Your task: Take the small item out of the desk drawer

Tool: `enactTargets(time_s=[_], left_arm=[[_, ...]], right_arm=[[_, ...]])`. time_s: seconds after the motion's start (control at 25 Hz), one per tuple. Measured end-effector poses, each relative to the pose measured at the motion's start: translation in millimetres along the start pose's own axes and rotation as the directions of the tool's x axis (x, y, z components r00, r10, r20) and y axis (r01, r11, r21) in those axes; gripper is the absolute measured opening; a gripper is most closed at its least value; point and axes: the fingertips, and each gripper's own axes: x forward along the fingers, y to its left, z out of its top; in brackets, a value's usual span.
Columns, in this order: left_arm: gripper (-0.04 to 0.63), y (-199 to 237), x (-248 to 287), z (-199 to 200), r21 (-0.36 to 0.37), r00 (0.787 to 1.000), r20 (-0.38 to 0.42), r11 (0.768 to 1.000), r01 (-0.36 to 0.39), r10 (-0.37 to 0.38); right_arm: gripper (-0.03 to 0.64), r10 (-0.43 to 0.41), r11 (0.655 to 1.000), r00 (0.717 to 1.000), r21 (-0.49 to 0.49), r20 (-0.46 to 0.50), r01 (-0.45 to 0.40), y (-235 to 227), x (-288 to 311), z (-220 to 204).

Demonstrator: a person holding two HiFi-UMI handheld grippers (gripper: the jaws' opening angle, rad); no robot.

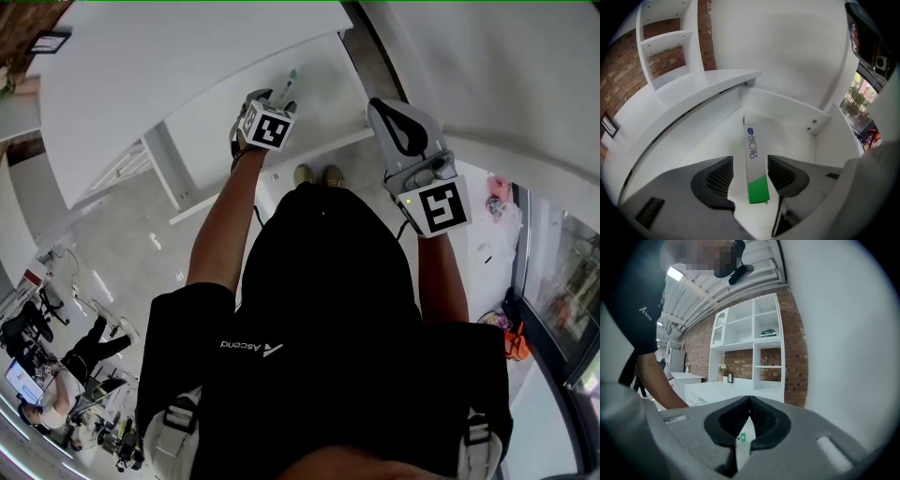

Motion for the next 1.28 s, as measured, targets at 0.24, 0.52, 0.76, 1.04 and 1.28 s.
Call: enactTargets(time_s=[0.24,0.52,0.76,1.04,1.28], left_arm=[[0.119,3.1,3.7,0.1,0.001,1.0,-0.007,1.0,-0.014,0.014],[0.091,2.0,1.7,1.6,0.002,1.0,0.0,1.0,-0.012,0.012],[0.091,-0.7,-17.6,9.8,-0.005,0.999,0.045,1.0,-0.01,0.01],[0.091,-6.0,-70.6,40.2,-0.02,0.981,0.194,1.0,-0.017,0.021],[0.091,-18.3,-140.3,74.7,-0.041,0.923,0.384,0.999,-0.021,0.035]], right_arm=[[0.002,-0.007,1.0,1.0,0.003,-0.013,0.007,-2.9,1.4,-3.5],[0.002,-0.008,1.0,1.0,0.007,-0.011,0.009,-3.9,3.9,-5.6],[0.002,0.003,1.0,1.0,0.008,0.004,-0.003,2.6,6.2,-1.1],[0.002,0.012,1.0,1.0,0.006,0.024,-0.013,9.8,6.1,7.6],[0.002,0.022,1.0,0.998,0.006,0.054,-0.023,16.8,2.1,16.8]])
